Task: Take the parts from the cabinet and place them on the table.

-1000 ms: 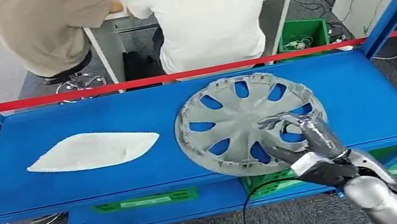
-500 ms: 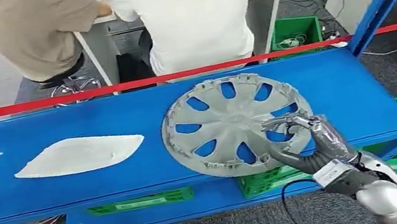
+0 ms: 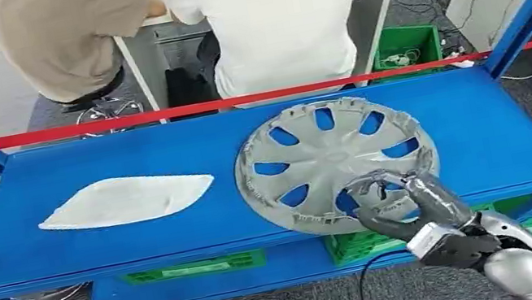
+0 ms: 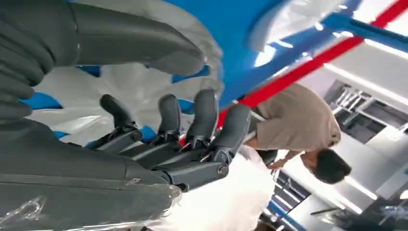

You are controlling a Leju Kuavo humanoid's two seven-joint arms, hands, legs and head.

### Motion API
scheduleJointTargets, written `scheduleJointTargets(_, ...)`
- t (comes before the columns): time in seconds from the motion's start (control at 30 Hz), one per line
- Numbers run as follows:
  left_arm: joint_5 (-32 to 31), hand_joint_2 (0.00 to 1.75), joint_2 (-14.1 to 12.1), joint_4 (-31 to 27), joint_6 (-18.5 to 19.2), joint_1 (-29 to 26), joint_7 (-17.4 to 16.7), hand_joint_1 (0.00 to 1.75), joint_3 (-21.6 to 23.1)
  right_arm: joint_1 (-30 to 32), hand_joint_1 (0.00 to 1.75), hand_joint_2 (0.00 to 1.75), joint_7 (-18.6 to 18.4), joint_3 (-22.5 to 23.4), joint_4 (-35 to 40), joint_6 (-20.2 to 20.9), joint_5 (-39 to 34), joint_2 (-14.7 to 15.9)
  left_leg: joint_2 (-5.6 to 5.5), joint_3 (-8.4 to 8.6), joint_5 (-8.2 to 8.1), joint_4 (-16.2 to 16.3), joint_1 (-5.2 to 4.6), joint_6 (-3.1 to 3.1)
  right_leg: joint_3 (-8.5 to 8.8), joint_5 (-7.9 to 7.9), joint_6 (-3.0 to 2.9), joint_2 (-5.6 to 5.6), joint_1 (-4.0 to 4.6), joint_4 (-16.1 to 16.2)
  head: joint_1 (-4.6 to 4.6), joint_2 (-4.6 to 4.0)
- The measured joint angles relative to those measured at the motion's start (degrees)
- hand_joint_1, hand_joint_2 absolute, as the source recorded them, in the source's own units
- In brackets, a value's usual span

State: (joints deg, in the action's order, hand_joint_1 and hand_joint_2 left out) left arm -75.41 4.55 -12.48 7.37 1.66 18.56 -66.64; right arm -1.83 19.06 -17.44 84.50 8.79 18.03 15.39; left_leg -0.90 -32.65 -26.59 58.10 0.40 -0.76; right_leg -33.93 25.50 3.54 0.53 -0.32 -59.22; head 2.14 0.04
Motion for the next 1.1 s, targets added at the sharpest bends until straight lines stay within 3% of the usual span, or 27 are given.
scheduleJointTargets(0.07, -0.48, 1.75, -0.02, 0.0, -0.15, -0.05, 0.06, 0.0, 0.0, 0.43, 0.0, 1.75, 0.2, -0.92, -0.35, 0.31, 1.18, 0.46, -0.03, -0.06, 0.29, -0.23, 0.09, -0.56, -0.43, -0.24, -0.77, 0.22, 0.12, -0.1, -0.22, 0.0)
scheduleJointTargets(0.1, -0.68, 0.0, -0.02, 0.0, -0.44, -0.02, 0.06, 0.0, 0.0, 0.49, 0.0, 1.75, 0.17, -1.57, -0.57, 0.48, 1.79, 0.7, -0.03, 0.0, 0.45, -0.53, 0.23, -0.92, -0.55, -0.25, -1.14, 0.24, 0.28, -0.15, -0.2, 0.0)
scheduleJointTargets(0.17, -1.01, 0.0, -0.15, 0.0, -0.88, 0.08, 0.61, 0.0, 0.0, 0.29, 0.0, 1.75, -0.8, -2.86, -0.91, 0.29, 4.03, 1.0, 0.06, -0.08, -0.24, -0.12, 0.28, -1.58, -0.3, -0.69, -1.91, 0.16, -0.14, 0.47, -0.26, 0.0)
scheduleJointTargets(0.2, -1.01, 0.0, -0.15, 0.0, -0.87, 0.14, 1.03, 0.0, 0.0, 0.09, 0.0, 1.75, -1.36, -3.61, -1.11, -0.09, 5.38, 1.11, 0.14, -1.15, -1.94, 2.01, 0.13, -1.76, -0.29, -0.65, -2.32, 0.07, -0.23, 0.51, -0.46, 0.0)
scheduleJointTargets(0.27, -1.05, 0.0, -0.07, 0.0, -0.87, 0.19, 1.2, 0.0, 0.0, -0.21, 0.0, 1.75, -3.21, -5.43, -2.14, -0.68, 8.84, 1.48, 0.17, -5.5, -6.45, 11.13, 0.21, -1.97, -0.37, -0.6, -2.61, -0.12, -0.18, 0.51, -0.7, 0.0)
scheduleJointTargets(0.3, -1.05, 0.0, -0.07, 0.0, -0.9, 0.15, 1.22, 0.0, 0.0, -0.34, 0.0, 1.75, -3.72, -6.3, -2.67, -0.83, 9.79, 1.57, 0.17, -7.46, -7.78, 15.04, 0.18, -2.01, -0.42, -0.61, -2.67, -0.13, -0.15, 0.51, -0.72, 0.0)
scheduleJointTargets(0.33, -1.05, 0.0, -0.07, 0.0, -0.94, 0.05, 1.2, 0.0, 0.0, -0.46, 0.0, 1.75, -4.11, -7.21, -3.27, -1.01, 10.46, 1.61, 0.17, -8.43, -7.78, 16.83, 0.17, -1.97, -0.42, -0.61, -2.67, -0.12, -0.14, 0.51, -0.72, 0.0)
scheduleJointTargets(0.37, -1.05, 0.0, -0.09, 0.0, -0.94, 0.02, 1.22, 0.0, 0.0, -0.54, 0.0, 1.75, -4.24, -7.78, -3.74, -1.09, 10.8, 1.62, 0.17, -8.14, -6.49, 15.97, 0.17, -1.94, -0.4, -0.61, -2.67, -0.12, -0.15, 0.5, -0.74, 0.0)
scheduleJointTargets(0.4, -1.05, 0.0, -0.15, 0.0, -0.96, 0.06, 1.2, 0.0, 0.0, -0.7, 0.0, 1.75, -4.46, -8.3, -4.11, -1.18, 10.99, 1.62, 0.18, -6.74, -4.14, 12.95, 0.19, -1.83, -0.37, -0.63, -2.62, -0.11, -0.19, 0.5, -0.79, 0.0)
scheduleJointTargets(0.47, -1.05, 0.0, -0.26, 0.0, -0.96, 0.17, 1.2, 0.0, 0.0, -1.16, 0.0, 1.75, -4.48, -8.96, -4.61, -1.27, 11.12, 1.62, 0.27, -1.78, 0.59, 3.3, 0.23, -1.68, -0.2, -0.62, -2.26, -0.04, -0.28, 0.44, -0.81, 0.0)
scheduleJointTargets(0.5, -1.05, 0.0, -0.22, 0.02, -0.96, 0.2, 1.22, 0.0, 0.0, -1.29, 0.0, 1.75, -4.5, -9.07, -4.79, -1.33, 11.17, 1.73, 0.37, -0.46, 0.6, 0.48, 0.26, -1.74, -0.36, -0.52, -1.87, 0.0, 0.22, 0.19, -0.96, 0.0)
scheduleJointTargets(0.6, -1.07, 0.0, -0.17, 0.04, -0.98, 0.25, 1.22, 0.0, 0.0, -1.46, 0.0, 1.75, -4.57, -9.55, -5.18, -1.4, 11.21, 2.05, 0.16, -0.58, 0.41, -0.01, 0.08, -0.6, -0.57, -0.83, -1.01, 0.07, 0.16, 0.37, -0.76, 0.0)
scheduleJointTargets(0.67, -1.07, 0.0, -0.22, 0.04, -0.98, 0.17, 1.22, 0.0, 0.0, -1.54, 0.0, 1.75, -4.57, -9.9, -5.33, -1.42, 11.23, 2.21, 0.2, -0.52, 0.78, -0.3, 0.48, 0.16, -0.87, -0.44, -0.42, 0.03, 0.04, 0.13, -0.76, 0.0)
scheduleJointTargets(0.73, -1.07, 0.0, -0.33, 0.04, -1.07, 0.27, 1.22, 0.0, -0.02, -2.14, 0.0, 1.75, -4.99, -10.25, -5.66, -1.71, 12.31, 2.38, 0.2, -0.52, 0.77, -0.29, 0.49, 0.65, -3.22, 3.19, 0.13, -0.08, -0.01, -5.45, -0.06, -0.02)
scheduleJointTargets(0.8, -1.2, 0.0, -0.31, 0.04, -0.94, 0.24, 1.07, 0.0, -0.02, -2.41, 0.0, 1.75, -5.73, -11.21, -6.34, -2.43, 14.21, 2.38, 0.23, -0.53, 0.72, -0.29, 0.41, 0.73, -7.37, 7.12, 0.39, -0.09, -0.03, -14.69, -0.04, -0.02)
scheduleJointTargets(0.83, -1.2, 0.0, -0.28, 0.04, -0.92, 0.23, 0.81, 0.0, -0.02, -2.4, 0.0, 1.75, -5.94, -11.95, -6.79, -2.86, 15.31, 2.38, 0.23, -0.53, 0.72, -0.28, 0.4, 0.73, -8.68, 7.73, 0.41, -0.09, -0.04, -17.39, -0.06, 0.0)
scheduleJointTargets(0.87, -1.22, 0.0, -0.24, 0.04, -0.92, 0.23, 0.57, 0.0, -0.02, -2.47, 0.0, 1.75, -6.06, -12.82, -7.23, -3.38, 16.3, 2.34, 0.21, -0.49, 0.71, -0.27, 0.4, 0.72, -8.52, 6.87, 0.33, -0.09, -0.04, -16.99, -0.04, 0.0)
scheduleJointTargets(0.9, -1.22, 0.0, -0.22, 0.04, -0.92, 0.23, 0.55, 0.0, -0.02, -2.68, 0.0, 1.75, -6.12, -13.51, -7.52, -3.76, 16.81, 2.27, 0.16, -0.41, 0.7, -0.27, 0.42, 0.7, -7.0, 4.81, 0.23, -0.1, -0.04, -13.96, -0.04, -0.02)
scheduleJointTargets(0.97, -1.22, 0.0, -0.07, 0.04, -0.92, 0.27, 0.52, 0.0, -0.02, -3.29, 0.0, 1.75, -6.34, -14.57, -7.93, -4.41, 17.29, 1.97, 0.13, -0.09, 0.56, -0.27, 0.49, 0.47, -1.76, 0.06, 0.05, -0.12, -0.14, -3.82, -0.04, -0.02)
scheduleJointTargets(1.0, -1.22, 0.0, -0.09, 0.04, -0.92, 0.29, 0.52, 0.0, -0.02, -3.62, 0.0, 1.75, -6.38, -14.95, -8.09, -4.59, 17.4, 1.81, 0.11, -0.04, 0.47, -0.26, 0.33, 0.22, -0.01, 0.16, 0.1, -0.1, -0.19, -0.28, 0.05, 0.0)
scheduleJointTargets(1.03, -1.22, 0.0, -0.09, 0.04, -0.92, 0.31, 0.52, 0.0, -0.02, -3.91, 0.0, 1.75, -6.47, -15.41, -8.31, -4.61, 17.46, 1.68, 0.04, -0.24, 0.46, -0.05, 0.02, -0.16, 0.31, 0.1, -0.49, 0.19, -0.02, 0.14, -0.02, 0.0)
scheduleJointTargets(1.1, -1.36, 0.0, -0.07, 0.04, -0.92, 0.24, 0.5, 0.0, -0.02, -3.97, 0.0, 1.75, -6.45, -15.85, -8.68, -4.63, 17.64, 1.51, 0.04, -0.29, 0.78, -0.38, 0.18, -0.72, -0.02, 0.07, -1.05, 0.24, 0.24, -0.09, -0.09, 0.0)
